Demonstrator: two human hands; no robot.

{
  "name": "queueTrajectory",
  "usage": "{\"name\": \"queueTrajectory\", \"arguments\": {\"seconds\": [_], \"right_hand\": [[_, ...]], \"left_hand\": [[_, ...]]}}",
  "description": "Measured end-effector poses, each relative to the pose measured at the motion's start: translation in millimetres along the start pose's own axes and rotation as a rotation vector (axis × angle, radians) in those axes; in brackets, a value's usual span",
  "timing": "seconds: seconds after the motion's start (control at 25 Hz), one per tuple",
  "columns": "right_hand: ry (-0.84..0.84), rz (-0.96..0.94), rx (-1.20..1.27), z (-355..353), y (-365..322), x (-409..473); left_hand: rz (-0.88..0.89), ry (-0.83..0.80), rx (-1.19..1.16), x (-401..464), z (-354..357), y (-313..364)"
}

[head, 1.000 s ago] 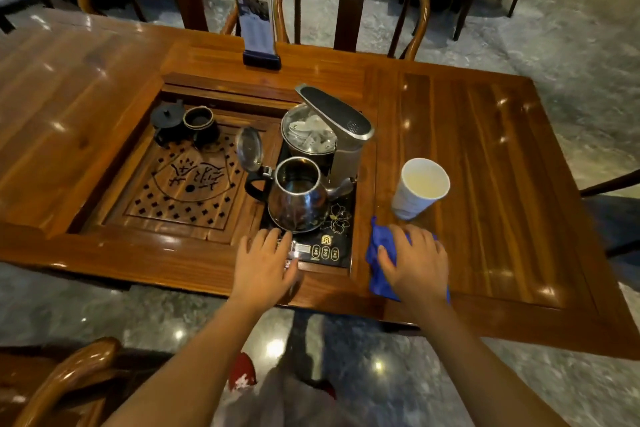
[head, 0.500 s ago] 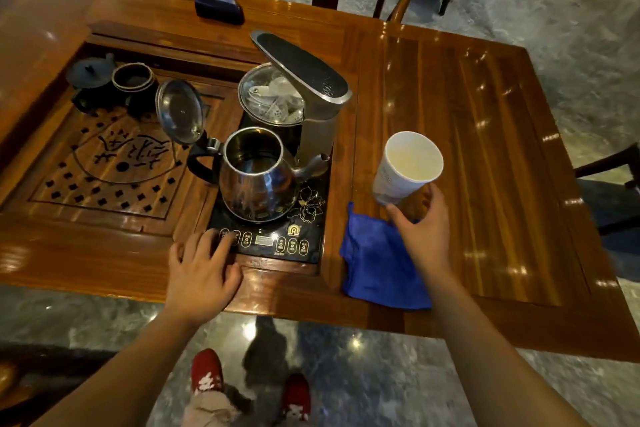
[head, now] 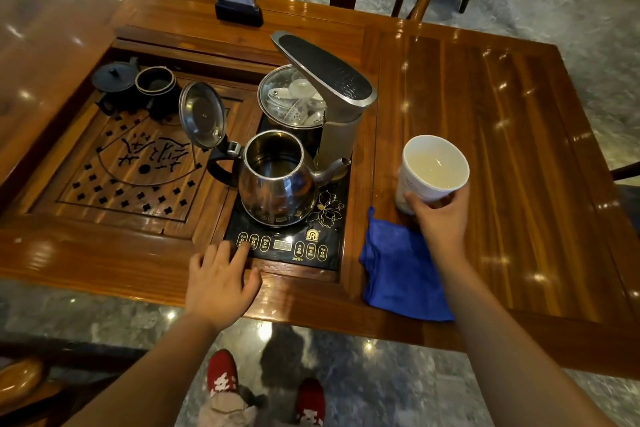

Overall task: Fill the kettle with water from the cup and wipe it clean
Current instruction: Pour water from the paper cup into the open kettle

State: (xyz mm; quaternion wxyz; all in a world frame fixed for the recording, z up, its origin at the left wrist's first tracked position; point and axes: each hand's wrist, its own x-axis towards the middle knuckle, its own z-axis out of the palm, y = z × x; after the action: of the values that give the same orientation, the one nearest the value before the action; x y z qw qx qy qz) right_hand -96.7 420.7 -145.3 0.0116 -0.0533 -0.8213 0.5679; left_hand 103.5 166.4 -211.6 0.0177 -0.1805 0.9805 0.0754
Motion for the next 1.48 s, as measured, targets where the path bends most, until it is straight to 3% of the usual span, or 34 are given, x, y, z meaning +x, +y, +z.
{"name": "queueTrajectory", "arguments": {"seconds": [0.4,0.72,1.12,1.48], "right_hand": [[-0.127,-0.283,-0.057,9,-70,-40],[-0.175,-0.500,-0.587,29,-118,-40],[-0.051,-0.685,-0.872,44,-124,-44],[0.020,-0.844,-0.982,46,-140,-43]], "left_hand": [[-0.014,-0.031,-0.033,1,-7,0],[-0.016,-0.043,-0.042,0,-10,0],[-0.010,-0.018,-0.075,0,-8,-1],[-0.009,-0.007,-0.084,0,-7,-2]]}}
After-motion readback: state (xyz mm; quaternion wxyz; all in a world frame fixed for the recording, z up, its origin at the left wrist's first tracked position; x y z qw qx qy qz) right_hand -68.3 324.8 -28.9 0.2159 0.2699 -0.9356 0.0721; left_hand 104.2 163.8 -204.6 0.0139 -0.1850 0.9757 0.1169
